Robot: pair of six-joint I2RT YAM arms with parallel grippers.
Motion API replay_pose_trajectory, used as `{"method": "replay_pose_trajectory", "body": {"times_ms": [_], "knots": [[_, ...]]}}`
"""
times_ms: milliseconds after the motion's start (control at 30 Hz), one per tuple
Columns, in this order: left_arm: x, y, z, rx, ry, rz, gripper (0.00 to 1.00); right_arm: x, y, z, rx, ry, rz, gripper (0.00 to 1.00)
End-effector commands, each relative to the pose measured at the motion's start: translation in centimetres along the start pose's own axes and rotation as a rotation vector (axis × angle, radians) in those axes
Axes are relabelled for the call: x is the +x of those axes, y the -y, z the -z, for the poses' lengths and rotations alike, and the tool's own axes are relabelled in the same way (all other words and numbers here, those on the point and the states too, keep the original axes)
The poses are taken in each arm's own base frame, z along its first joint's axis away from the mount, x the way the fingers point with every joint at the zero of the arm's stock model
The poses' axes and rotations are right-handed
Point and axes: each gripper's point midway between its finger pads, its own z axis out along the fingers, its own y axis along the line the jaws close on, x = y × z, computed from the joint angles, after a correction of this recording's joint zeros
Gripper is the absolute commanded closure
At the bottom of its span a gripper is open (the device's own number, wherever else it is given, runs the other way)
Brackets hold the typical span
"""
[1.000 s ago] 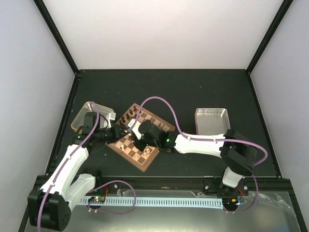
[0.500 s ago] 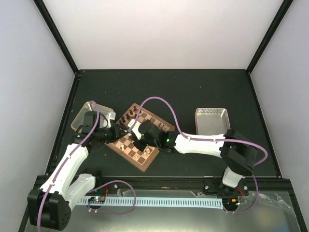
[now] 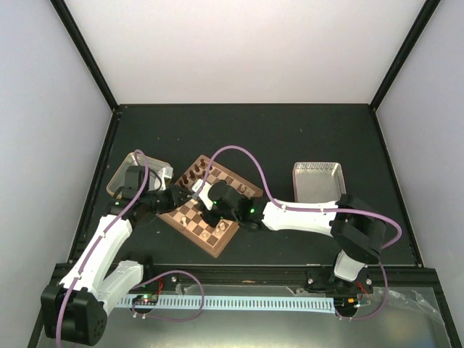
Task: Set up the chess pieces on the board
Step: Pick up the chess piece from the chessboard, then place the chess piece on the chessboard.
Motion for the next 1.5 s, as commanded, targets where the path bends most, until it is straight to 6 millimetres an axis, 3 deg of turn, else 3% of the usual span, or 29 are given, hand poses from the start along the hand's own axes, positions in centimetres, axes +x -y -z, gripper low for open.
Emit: {"method": "replay_pose_trajectory", "body": {"times_ms": [0, 267, 467, 667, 867, 1067, 1233, 1467], "knots": [[-0.8, 0.9, 0.6, 0.005, 0.022, -0.031, 0.79, -0.8, 0.1, 0.6, 0.0, 0.03, 0.007, 0.97], [-0.6, 0.7, 0.6, 0.002, 0.017, -0.042, 0.96, -0.8, 0.5, 1.0, 0.022, 0.036, -0.016, 0.96], [-1.2, 1.0, 1.6, -0.022, 0.074, -0.095, 0.97, 0.2, 2.8, 2.0, 0.152, 0.012, -0.091, 0.96], [-1.5, 1.4, 2.7, -0.056, 0.125, -0.151, 0.97, 1.2, 5.9, 4.5, 0.303, 0.006, -0.183, 0.96], [-1.2, 2.2, 2.7, -0.036, 0.13, -0.177, 0.97, 1.1, 7.2, 6.3, 0.349, 0.018, -0.216, 0.96], [1.6, 3.0, 0.4, -0.065, 0.109, -0.282, 0.98, 0.2, 8.9, 8.5, 0.377, 0.059, -0.336, 0.96], [4.5, 2.3, -1.2, -0.113, 0.099, -0.38, 0.98, 0.5, 10.6, 10.1, 0.38, 0.094, -0.47, 0.96], [8.7, 1.5, -3.3, -0.147, 0.058, -0.527, 0.98, 1.4, 11.4, 10.5, 0.384, 0.098, -0.524, 0.95]]}}
